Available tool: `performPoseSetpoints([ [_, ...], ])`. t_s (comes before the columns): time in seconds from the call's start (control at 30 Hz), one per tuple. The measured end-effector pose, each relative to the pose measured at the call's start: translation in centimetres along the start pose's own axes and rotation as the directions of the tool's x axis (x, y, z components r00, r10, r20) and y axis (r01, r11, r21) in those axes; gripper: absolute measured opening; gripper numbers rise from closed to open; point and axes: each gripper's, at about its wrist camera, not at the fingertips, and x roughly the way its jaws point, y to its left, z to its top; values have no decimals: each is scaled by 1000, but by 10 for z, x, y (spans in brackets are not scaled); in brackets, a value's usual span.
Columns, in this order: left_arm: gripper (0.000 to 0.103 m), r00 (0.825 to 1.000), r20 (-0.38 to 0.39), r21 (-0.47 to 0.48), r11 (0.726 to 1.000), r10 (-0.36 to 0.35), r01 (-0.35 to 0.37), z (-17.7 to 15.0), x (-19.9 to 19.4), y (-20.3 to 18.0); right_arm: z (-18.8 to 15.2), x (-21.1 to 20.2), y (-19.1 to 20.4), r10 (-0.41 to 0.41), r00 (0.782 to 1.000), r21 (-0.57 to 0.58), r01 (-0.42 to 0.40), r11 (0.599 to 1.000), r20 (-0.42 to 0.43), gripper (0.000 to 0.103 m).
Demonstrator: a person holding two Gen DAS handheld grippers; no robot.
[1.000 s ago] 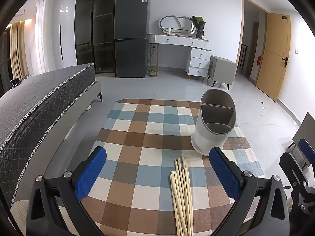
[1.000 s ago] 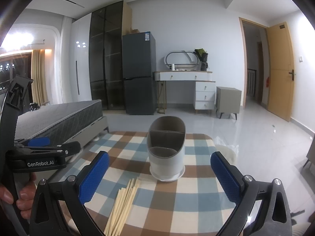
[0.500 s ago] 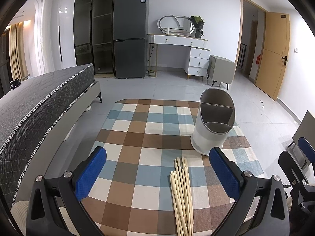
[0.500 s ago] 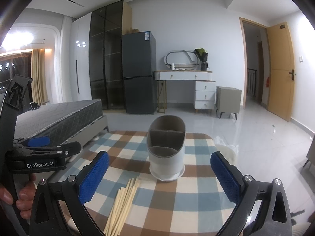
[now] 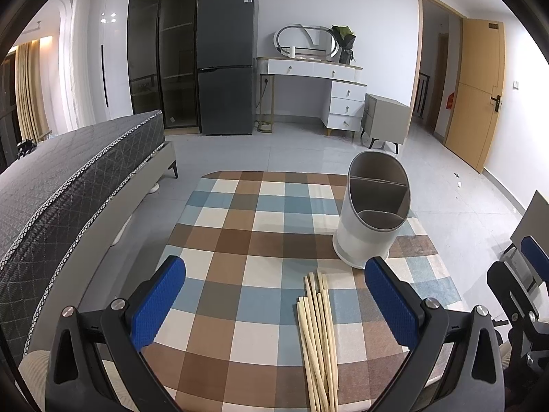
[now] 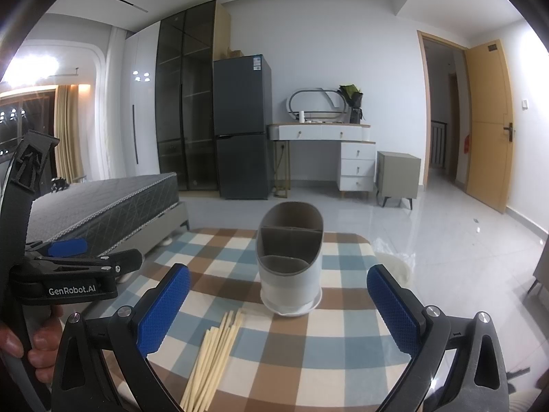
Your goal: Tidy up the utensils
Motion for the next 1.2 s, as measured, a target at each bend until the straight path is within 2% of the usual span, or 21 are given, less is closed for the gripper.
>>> performPoseSetpoints([
  [0.43, 102, 999, -31, 16, 1000, -13, 13, -3, 6, -1, 1, 2, -1, 2, 1000, 4, -2, 1000, -3, 103],
  [0.53, 102, 998, -59, 2, 1000, -4, 4, -5, 13, 2, 2, 5, -1, 1, 1000, 13, -1, 1000, -14, 103],
  [0.63, 102, 992, -128, -18, 1000, -7, 4, -10, 27, 7, 4, 13, -5, 29, 998, 43, -27, 999, -52, 103],
  [0.77, 102, 959, -279, -46, 998, -45, 33, -26, 57, 10, 3, 24, -10, 30, 996, 65, -25, 998, -79, 103],
  [0.83, 101, 929, -368, -57, 998, -49, 30, -37, 75, 11, 3, 30, -13, 24, 996, 70, -18, 997, -91, 103],
  [0.93, 100, 887, -458, -79, 997, -60, 27, -49, 95, 12, 4, 42, -17, 21, 992, 95, -9, 995, -121, 103],
  [1.07, 87, 832, -548, -101, 995, -79, 28, -60, 117, 10, 2, 58, -24, 33, 985, 127, -12, 992, -167, 103],
  [1.13, 79, 817, -570, -110, 993, -91, 33, -63, 126, 8, 0, 66, -27, 55, 979, 148, -26, 989, -198, 103],
  [1.2, 76, 803, -587, -111, 993, -100, 43, -64, 135, 1, -3, 74, -30, 72, 970, 164, -34, 986, -232, 103],
])
